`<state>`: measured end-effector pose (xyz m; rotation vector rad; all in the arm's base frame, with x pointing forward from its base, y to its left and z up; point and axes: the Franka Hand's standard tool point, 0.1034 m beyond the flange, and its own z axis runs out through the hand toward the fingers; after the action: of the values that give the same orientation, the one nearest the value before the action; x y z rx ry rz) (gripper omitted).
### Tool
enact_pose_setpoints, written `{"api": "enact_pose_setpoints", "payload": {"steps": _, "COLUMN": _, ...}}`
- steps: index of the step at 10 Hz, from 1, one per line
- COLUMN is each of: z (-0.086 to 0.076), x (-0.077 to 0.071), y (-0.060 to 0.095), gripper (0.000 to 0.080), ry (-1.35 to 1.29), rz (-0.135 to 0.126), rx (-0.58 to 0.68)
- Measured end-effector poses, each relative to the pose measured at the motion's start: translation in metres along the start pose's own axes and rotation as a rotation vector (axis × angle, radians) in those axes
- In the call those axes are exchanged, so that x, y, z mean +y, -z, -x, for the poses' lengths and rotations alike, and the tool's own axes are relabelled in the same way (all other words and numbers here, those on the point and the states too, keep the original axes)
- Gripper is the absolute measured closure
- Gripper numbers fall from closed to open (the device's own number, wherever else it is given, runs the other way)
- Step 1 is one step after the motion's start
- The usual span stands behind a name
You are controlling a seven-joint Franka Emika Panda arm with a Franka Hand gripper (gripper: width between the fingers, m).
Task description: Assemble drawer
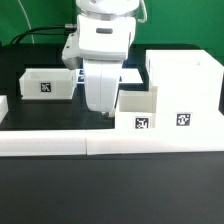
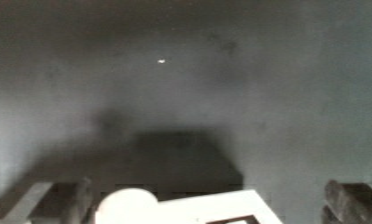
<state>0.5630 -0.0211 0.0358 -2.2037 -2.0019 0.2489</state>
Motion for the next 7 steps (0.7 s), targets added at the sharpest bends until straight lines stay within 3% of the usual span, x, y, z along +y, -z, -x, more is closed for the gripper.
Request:
{"api": "enact_pose_setpoints", "payload": {"steps": 2, "z": 0.018, "x": 0.002, "y": 0.001, "gripper": 0.015, "ry": 0.021, "rz": 0.004, "rx": 0.127}}
{"api": "enact_pose_setpoints", "payload": {"steps": 4, "z": 0.024, "x": 0.002, "y": -0.002, "gripper": 0.015, "ry": -0.013, "rz": -0.007, "rx": 0.164}}
{"api": "enact_pose_setpoints", "payload": {"steps": 7, "z": -0.001, "x": 0.007, "y": -0.001, "gripper": 0.015, "ry": -0.06, "rz": -0.014, "rx": 0.168}}
